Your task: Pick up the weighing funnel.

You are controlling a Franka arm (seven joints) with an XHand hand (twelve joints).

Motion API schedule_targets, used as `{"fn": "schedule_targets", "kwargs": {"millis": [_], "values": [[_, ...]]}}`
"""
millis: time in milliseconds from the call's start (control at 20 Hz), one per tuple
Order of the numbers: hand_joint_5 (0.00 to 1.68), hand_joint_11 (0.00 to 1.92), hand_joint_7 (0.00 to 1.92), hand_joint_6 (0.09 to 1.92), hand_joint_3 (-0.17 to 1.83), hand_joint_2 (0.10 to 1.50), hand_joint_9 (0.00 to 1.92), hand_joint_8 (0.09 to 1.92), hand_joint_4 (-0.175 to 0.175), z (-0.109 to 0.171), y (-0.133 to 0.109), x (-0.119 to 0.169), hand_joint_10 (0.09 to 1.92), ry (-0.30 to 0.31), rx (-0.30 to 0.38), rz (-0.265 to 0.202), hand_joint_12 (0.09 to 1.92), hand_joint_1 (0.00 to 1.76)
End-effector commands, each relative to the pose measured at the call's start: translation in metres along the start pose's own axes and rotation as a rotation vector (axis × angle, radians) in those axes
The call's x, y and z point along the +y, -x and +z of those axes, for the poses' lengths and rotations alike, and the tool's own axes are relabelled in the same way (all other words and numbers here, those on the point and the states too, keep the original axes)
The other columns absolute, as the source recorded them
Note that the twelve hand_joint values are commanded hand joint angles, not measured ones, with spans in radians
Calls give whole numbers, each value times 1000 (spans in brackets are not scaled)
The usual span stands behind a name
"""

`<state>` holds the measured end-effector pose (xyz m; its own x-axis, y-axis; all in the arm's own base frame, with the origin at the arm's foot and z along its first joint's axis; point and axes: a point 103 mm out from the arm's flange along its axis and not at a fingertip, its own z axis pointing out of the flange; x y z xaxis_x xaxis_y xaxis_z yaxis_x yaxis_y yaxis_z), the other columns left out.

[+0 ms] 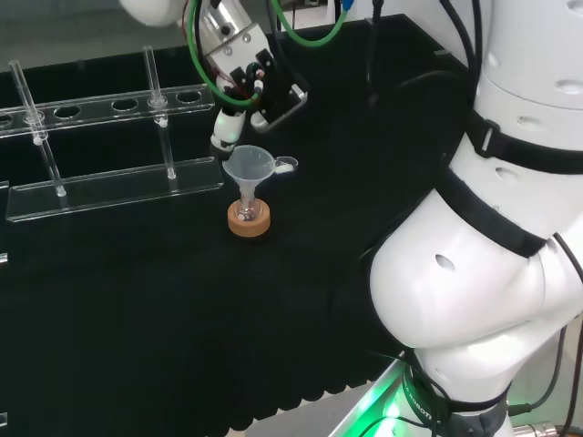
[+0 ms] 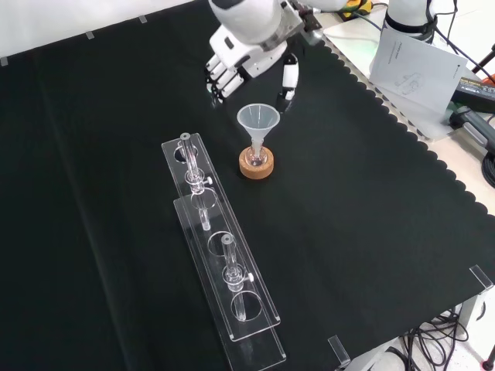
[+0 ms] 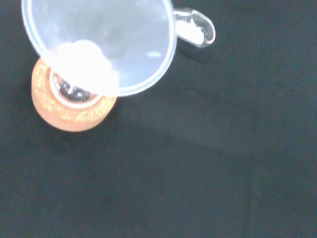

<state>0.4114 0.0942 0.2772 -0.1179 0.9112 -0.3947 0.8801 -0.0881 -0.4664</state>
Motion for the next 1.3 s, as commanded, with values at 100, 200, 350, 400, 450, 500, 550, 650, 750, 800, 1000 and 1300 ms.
{"fn": "schedule_targets", "kwargs": {"millis": [100, 200, 350, 400, 450, 500, 550, 650, 750, 800, 1000, 1300], "values": [[323, 193, 30, 87, 238, 733, 213, 678, -59, -18, 35, -13, 784, 82, 104, 7, 1486, 468], [331, 197, 36, 87, 236, 734, 225, 688, -59, -21, 49, -15, 781, 114, 139, 9, 1484, 468], [350, 210, 67, 87, 235, 737, 267, 704, -60, -24, 68, -16, 774, 167, 178, 7, 1479, 469], [366, 220, 91, 87, 234, 739, 298, 712, -61, -24, 73, -15, 759, 181, 192, 4, 1471, 473], [379, 227, 109, 87, 233, 741, 322, 717, -62, -24, 78, -14, 750, 192, 206, 1, 1466, 476], [389, 236, 125, 87, 233, 742, 343, 722, -62, -24, 82, -13, 745, 207, 218, -4, 1463, 480], [402, 253, 151, 87, 232, 744, 373, 727, -64, -23, 86, -11, 737, 220, 226, -9, 1451, 491], [422, 287, 193, 87, 232, 746, 424, 732, -66, -21, 91, -5, 714, 239, 241, -19, 1426, 522], [437, 311, 230, 87, 234, 746, 466, 732, -67, -19, 97, 1, 694, 253, 258, -29, 1407, 551], [443, 319, 244, 87, 235, 746, 481, 733, -68, -17, 99, 4, 689, 259, 265, -34, 1402, 563], [462, 352, 279, 87, 240, 744, 526, 730, -69, -10, 106, 21, 667, 277, 293, -59, 1384, 601], [478, 381, 309, 87, 250, 734, 566, 723, -70, 2, 112, 44, 639, 297, 332, -100, 1362, 646]]}}
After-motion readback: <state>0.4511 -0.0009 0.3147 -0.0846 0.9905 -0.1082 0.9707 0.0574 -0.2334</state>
